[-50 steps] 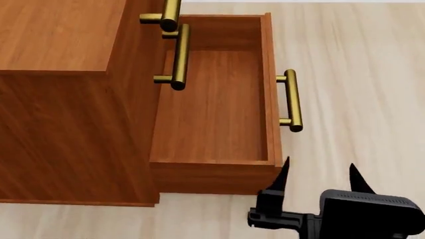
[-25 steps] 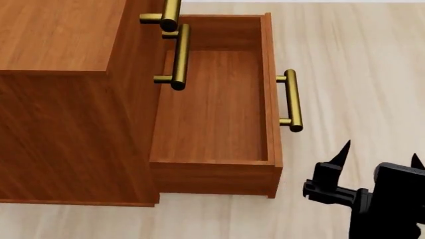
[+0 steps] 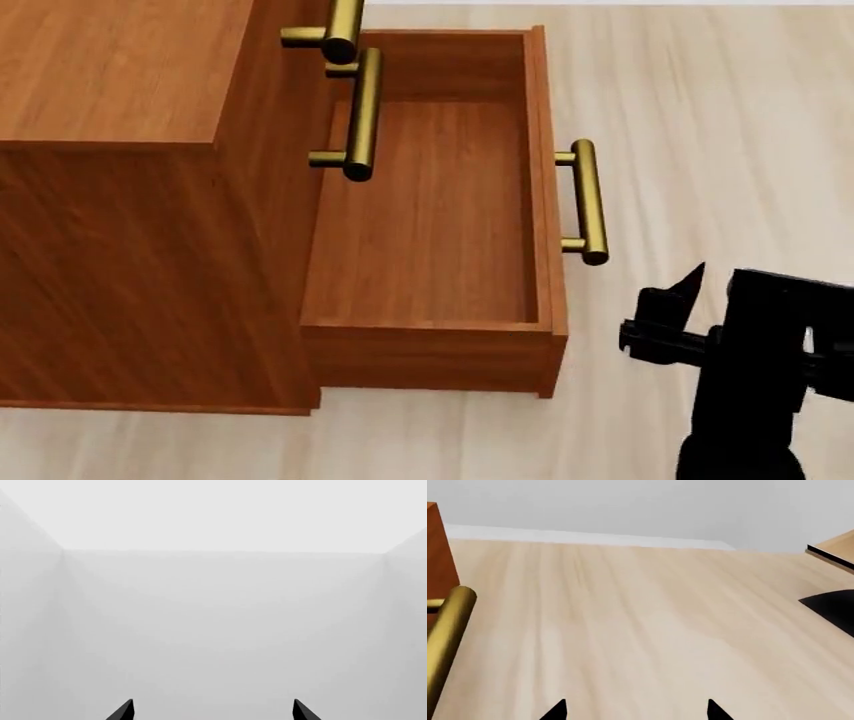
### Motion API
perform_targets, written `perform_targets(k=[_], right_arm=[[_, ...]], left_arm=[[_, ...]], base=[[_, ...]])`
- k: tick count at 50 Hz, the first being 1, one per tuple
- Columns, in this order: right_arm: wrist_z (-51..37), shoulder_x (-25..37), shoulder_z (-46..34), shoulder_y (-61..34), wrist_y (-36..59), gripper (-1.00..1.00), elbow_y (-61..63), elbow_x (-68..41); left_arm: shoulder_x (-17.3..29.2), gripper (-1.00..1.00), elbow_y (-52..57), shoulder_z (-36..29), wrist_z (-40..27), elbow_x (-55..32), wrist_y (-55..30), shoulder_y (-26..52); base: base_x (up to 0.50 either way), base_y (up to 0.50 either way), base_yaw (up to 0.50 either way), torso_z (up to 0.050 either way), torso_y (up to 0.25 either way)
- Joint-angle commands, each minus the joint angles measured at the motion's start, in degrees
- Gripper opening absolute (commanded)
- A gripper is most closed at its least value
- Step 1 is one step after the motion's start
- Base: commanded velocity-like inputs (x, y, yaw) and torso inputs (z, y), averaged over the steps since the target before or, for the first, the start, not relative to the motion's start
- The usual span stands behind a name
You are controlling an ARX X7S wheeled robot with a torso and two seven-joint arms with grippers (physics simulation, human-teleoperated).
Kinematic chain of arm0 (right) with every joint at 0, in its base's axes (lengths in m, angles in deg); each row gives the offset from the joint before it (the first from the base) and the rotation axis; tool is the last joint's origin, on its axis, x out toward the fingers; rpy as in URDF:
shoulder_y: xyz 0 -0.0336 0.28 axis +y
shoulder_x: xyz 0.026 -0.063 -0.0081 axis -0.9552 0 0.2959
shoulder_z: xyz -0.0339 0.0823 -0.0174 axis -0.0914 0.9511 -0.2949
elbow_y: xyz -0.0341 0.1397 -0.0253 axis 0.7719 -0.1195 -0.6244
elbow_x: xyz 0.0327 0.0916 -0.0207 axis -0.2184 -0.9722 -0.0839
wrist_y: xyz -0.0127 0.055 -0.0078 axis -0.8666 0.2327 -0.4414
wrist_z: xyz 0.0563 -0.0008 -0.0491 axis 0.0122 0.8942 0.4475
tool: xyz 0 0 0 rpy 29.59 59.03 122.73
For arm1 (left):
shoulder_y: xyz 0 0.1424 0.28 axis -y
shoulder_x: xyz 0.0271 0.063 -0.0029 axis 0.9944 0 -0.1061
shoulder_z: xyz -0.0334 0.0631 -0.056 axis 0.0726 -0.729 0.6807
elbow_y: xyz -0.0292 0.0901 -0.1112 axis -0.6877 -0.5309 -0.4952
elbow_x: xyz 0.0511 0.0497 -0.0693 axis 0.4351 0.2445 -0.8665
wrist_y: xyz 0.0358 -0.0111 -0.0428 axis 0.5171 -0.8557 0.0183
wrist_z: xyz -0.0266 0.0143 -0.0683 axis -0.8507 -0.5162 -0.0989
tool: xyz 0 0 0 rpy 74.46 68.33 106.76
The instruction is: Close the bottom drawer of the cabinet and open the top drawer.
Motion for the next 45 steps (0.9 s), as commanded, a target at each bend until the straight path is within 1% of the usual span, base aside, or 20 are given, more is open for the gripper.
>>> perform_targets(k=[1, 8, 15, 20, 29, 40, 45], right_arm=[[2.13, -2.68, -2.57, -8.03, -6.86, 1.0, -17.84, 2.51], [3.42, -4.66, -3.9, -11.62, -11.38, 1.0, -26.96, 3.55], [4.65, -6.14, -4.78, -13.51, -14.22, 1.0, -32.48, 3.93], [5.14, -6.71, -5.19, -13.79, -15.14, 1.0, -33.91, 4.01], [7.19, -7.66, -6.5, -12.86, -14.09, 1.0, -31.73, 3.78], [8.42, -8.49, -8.3, -10.76, -8.68, 1.0, -22.76, 3.32], [9.24, -9.39, -9.19, -10.12, -7.89, 1.0, -20.79, 3.02]], left_arm=[[0.64, 1.0, 0.15, 0.08, -0.57, -0.68, -0.45, 0.7], [0.82, 1.0, 0.23, -0.08, -0.88, -0.9, -0.53, 0.83], [0.89, 1.0, 0.15, -0.44, -1.07, -0.92, -0.44, 0.96], [1.0, 1.0, 0.17, -0.58, -1.26, -1.02, -0.44, 1.09], [1.08, 1.0, 0.03, -0.88, -1.32, -0.92, 0.1, 0.81], [1.4, 1.0, 0.26, -0.56, -1.8, -1.8, 0.01, 1.15], [1.43, 1.0, 0.3, -0.72, -1.94, -1.9, 0.14, 1.1]], base=[[0.0, 0.0, 0.0, 0.0, 0.0], [0.0, 0.0, 0.0, 0.0, 0.0], [0.0, 0.0, 0.0, 0.0, 0.0], [0.0, 0.0, 0.0, 0.0, 0.0], [0.0, 0.0, 0.0, 0.0, 0.0], [0.0, 0.0, 0.0, 0.0, 0.0], [0.0, 0.0, 0.0, 0.0, 0.0]])
